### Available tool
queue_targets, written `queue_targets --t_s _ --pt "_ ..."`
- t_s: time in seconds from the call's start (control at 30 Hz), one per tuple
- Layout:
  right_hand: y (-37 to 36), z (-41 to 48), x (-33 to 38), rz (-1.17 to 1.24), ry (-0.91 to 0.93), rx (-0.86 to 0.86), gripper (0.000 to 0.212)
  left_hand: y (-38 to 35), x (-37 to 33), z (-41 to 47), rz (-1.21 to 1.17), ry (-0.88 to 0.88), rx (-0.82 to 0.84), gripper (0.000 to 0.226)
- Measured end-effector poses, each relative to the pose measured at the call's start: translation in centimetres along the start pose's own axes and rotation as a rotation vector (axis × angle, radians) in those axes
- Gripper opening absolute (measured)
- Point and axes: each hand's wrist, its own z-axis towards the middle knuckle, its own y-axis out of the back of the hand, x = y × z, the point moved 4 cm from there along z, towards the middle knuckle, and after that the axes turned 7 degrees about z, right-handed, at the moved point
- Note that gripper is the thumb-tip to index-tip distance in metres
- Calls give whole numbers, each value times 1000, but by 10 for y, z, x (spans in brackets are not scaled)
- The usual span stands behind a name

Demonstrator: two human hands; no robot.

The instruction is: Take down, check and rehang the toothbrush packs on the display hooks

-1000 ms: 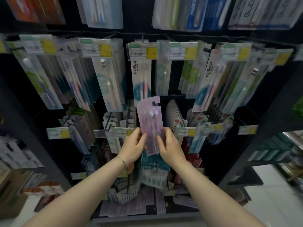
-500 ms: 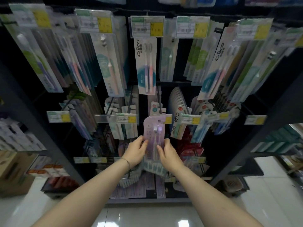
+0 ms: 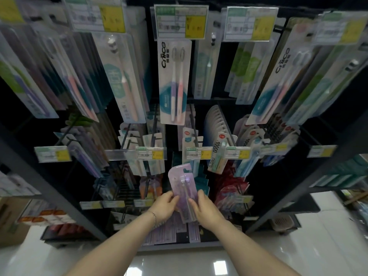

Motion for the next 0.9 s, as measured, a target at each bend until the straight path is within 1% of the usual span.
queue_targets --t_s 0.17,0.27,0.37,0.43,0.53,0.63,0.77,0.83,0.9 --pt "10 22 1 32 -85 -60 39 7 -8 22 -176 58 9 18" --pt "20 33 5 18 -81 -138 44 16 -22 29 -288 -19 -8 17" --pt "31 38 10 15 -65 -225 44 22 -31 40 -295 -113 -8 14" --pt "38 38 11 44 -60 -262 42 23 -34 46 -310 -135 -4 15" --pt "45 37 11 68 -74 -266 43 22 -40 49 -336 -150 14 19" --pt "47 38 9 97 -84 -245 39 22 -41 52 -307 -168 22 20" --pt "46 40 2 235 -114 -253 24 19 -44 56 -199 -180 27 24" --pt "46 40 0 259 -108 -252 24 19 -45 56 -149 -184 37 24" --pt "46 40 1 269 -106 -236 26 23 -42 56 -53 -182 7 24"
